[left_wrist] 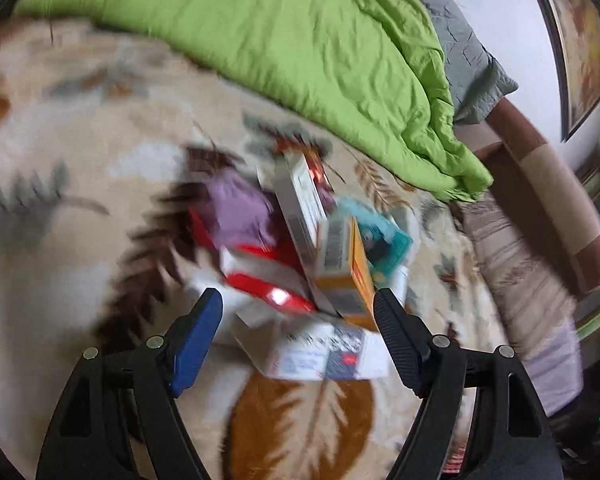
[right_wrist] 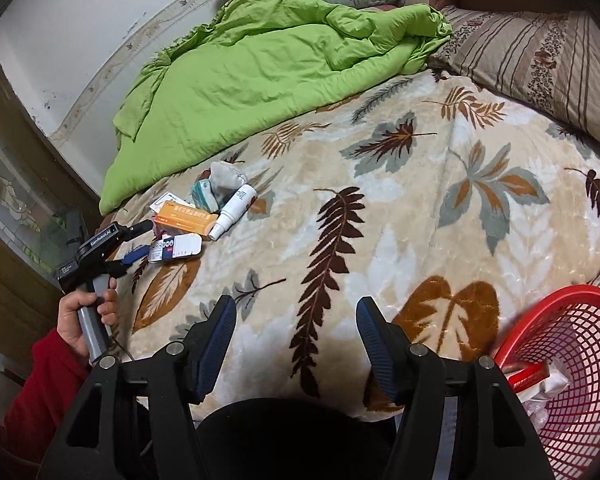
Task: Collect trash
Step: 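Grasp the white barcode medicine box with the left gripper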
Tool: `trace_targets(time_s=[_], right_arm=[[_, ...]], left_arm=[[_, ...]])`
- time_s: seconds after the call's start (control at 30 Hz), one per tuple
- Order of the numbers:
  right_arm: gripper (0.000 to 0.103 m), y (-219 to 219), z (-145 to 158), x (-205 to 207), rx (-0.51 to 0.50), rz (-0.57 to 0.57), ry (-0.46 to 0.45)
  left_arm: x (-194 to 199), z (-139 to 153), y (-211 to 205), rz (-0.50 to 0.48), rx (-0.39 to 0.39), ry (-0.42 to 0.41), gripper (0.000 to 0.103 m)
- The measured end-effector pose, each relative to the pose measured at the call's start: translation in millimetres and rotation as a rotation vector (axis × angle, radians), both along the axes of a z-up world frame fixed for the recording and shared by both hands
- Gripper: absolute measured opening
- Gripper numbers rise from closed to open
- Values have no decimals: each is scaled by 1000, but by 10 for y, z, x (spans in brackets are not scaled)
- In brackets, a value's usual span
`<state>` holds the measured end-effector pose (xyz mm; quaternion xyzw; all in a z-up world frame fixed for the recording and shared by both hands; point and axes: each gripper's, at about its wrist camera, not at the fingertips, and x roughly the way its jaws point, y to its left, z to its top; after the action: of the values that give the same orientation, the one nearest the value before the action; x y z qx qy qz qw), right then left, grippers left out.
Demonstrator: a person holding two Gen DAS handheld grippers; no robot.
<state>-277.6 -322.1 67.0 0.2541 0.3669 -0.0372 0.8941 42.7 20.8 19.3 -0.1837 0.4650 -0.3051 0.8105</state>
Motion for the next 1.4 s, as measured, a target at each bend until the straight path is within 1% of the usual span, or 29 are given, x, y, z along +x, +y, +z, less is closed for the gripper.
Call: trace_targets(time_s=[0.03,0.1,0.13,0.2,0.27,0.3,0.33,0.37,0.4,0.47,0.57,0.6,0.67,0.7,0.77,0.83,0.93,1.03,1.07,1.13,1.17,1.27,1.3,1.4], right_arm=[[67,-4,-6,1,-1,-1,1],[67,-11,-26,-4,-1,-2,3],[67,-21,-44,5,5,-4,7],[67,-22,-62,8,18,-4,8],[67,-20,-66,17,18,2,7],[67,-18,-62,12,15,4,4],[67,-17,-59,5,14,5,1],[67,-22,-58,-4,13,6,-3],[67,-31,-55,-9,13,6,-5],[67,-47,-59,-21,18,3,-6],[67,-56,-74,-24,27,3,-4],[67,-53,-77,-28,30,4,-5],[67,-45,-80,-46,26,8,-5],[67,-43,-84,-52,25,8,-5],[67,-50,-98,-67,25,6,-4],[67,-65,-124,-77,28,-1,3],[67,-105,-170,-71,40,-12,15],[67,-120,-191,-48,45,-14,19],[67,-119,-195,-42,46,-13,19],[67,-110,-200,-17,50,-10,17],[67,-106,-199,-14,51,-8,17],[67,-85,-189,-11,47,-2,14],[67,-78,-189,-16,44,-1,14],[67,-81,-201,-36,44,-4,18]], left_arm=[[-48,-7,-35,-29,-6,1,77],[-188,10,-136,-91,31,-13,77],[-283,33,-199,-139,35,-15,77],[-471,71,-302,-233,13,4,77],[-700,148,-421,-340,22,0,77],[-830,206,-477,-392,38,-22,77],[-954,274,-520,-429,63,-61,77],[-1023,317,-544,-448,83,-87,77],[-1080,378,-578,-456,110,-120,77],[-1105,487,-635,-443,168,-198,77],[-982,522,-744,-417,263,-271,77],[-900,508,-815,-423,304,-300,77],[-741,428,-865,-421,370,-318,77],[-648,376,-885,-418,386,-307,77],[-447,262,-901,-437,351,-244,77],[-348,190,-935,-466,321,-196,77],[-387,192,-960,-507,316,-196,77],[-562,238,-986,-587,288,-180,77],[-631,243,-1004,-614,298,-178,77],[-730,265,-1044,-646,327,-202,77],[-745,284,-1056,-645,339,-221,77],[-680,338,-1074,-596,405,-303,77],[-635,332,-1085,-583,422,-306,77],[-460,267,-1131,-574,436,-267,77]])
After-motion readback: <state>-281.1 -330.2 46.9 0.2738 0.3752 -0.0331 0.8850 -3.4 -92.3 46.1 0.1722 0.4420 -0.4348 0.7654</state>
